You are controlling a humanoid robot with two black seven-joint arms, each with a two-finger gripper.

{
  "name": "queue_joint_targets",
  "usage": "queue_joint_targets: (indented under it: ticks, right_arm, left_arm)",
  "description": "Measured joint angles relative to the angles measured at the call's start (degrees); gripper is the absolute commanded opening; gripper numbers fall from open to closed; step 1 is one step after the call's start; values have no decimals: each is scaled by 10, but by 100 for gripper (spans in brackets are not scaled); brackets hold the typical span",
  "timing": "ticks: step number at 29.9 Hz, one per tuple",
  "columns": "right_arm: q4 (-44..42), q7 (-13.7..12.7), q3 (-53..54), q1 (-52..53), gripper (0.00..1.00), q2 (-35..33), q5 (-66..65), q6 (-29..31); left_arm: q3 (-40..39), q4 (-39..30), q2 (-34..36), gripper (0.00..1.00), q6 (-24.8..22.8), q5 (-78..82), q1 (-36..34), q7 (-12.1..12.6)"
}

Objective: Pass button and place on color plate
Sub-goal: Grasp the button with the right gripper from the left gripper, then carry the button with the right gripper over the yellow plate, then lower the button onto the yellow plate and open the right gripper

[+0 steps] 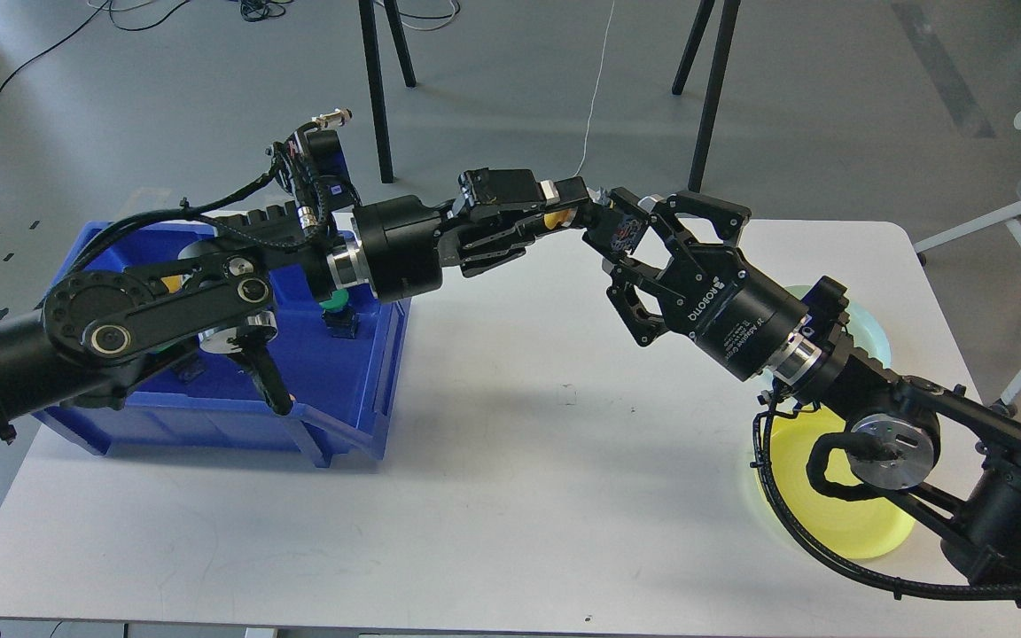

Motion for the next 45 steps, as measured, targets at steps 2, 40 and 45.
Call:
queue_joint_targets:
  ticks: [2,40,45]
  right_arm:
    - [0,-1,1,0,2,-2,0,0]
    - [-191,83,45,-368,3,-185,9,57]
    - [-220,83,45,-358,4,-165,9,62]
  left_arm:
    - [-3,1,-1,61,0,-1,1,0]
    - [-17,4,-4,73,0,-2,9,0]
    - [-17,4,-4,73,0,-2,9,0]
